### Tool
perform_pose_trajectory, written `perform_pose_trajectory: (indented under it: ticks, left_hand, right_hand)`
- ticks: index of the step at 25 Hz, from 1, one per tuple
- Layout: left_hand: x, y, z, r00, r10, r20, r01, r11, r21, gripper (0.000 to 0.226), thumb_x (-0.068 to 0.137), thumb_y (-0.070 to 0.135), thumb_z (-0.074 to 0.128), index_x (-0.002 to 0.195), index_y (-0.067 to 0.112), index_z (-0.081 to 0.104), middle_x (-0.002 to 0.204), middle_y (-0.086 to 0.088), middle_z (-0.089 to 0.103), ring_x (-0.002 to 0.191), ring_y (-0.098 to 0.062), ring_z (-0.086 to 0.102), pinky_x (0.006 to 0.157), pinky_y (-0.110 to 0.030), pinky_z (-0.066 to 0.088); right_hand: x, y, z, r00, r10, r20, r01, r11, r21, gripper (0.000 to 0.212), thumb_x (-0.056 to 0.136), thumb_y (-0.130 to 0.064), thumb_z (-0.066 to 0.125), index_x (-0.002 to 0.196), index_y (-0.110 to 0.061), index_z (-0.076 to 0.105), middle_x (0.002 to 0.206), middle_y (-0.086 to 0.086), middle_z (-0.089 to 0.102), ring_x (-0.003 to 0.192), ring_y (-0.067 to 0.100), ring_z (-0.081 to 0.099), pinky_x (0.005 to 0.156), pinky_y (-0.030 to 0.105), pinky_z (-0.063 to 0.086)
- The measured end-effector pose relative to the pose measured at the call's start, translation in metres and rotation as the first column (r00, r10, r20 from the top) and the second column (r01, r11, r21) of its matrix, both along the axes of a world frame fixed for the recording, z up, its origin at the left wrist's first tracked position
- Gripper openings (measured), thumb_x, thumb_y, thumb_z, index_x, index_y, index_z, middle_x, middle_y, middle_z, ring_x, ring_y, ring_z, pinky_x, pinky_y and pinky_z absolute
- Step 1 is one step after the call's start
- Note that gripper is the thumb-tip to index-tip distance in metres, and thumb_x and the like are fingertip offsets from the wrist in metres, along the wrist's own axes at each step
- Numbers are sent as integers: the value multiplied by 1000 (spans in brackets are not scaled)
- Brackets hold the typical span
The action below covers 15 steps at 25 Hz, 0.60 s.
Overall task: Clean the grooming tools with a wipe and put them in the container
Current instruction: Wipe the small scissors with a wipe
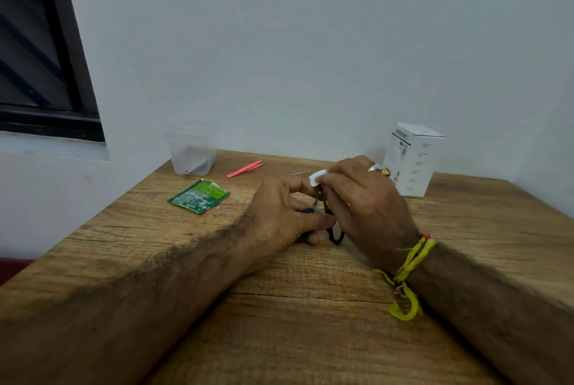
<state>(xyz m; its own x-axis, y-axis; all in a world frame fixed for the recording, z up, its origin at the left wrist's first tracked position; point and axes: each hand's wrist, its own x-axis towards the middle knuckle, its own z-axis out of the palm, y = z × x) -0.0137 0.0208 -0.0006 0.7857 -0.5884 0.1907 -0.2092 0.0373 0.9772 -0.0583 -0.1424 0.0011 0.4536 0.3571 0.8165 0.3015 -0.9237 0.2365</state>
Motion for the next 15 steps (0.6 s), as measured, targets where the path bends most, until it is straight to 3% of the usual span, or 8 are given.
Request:
perform_pose_trajectory:
  ticks: [4, 10, 15]
  left_hand:
    - [0, 0, -2, 1000, -1, -11, 1, 1000, -10, 34, 75, -3, 84, 103, 3, 68, 59, -10, 71, 42, -12, 61, 41, -16, 44]
    - [3, 0, -4, 1000, -8, -8, 8, 1000, -9, 38, 74, -2, 85, 107, 4, 68, 73, -20, 74, 47, -18, 62, 48, -21, 49]
    - [5, 0, -6, 1000, -5, 28, 5, 1000, 18, 36, 75, 2, 85, 106, 5, 69, 75, -18, 76, 51, -18, 64, 54, -26, 53]
  right_hand:
    - [-2, 0, -2, 1000, 12, -16, -12, 1000, -22, 11, 89, -3, 62, 98, -1, 70, 93, 13, 65, 82, 31, 59, 66, 48, 50]
    - [-4, 2, -1, 999, 7, -32, -9, 999, -46, 11, 90, -4, 62, 97, -1, 70, 93, 13, 65, 82, 31, 59, 65, 47, 50]
    - [-5, 0, -1, 997, 20, -77, -22, 999, -29, 13, 90, -5, 63, 100, -4, 71, 95, 12, 66, 85, 31, 60, 68, 47, 51]
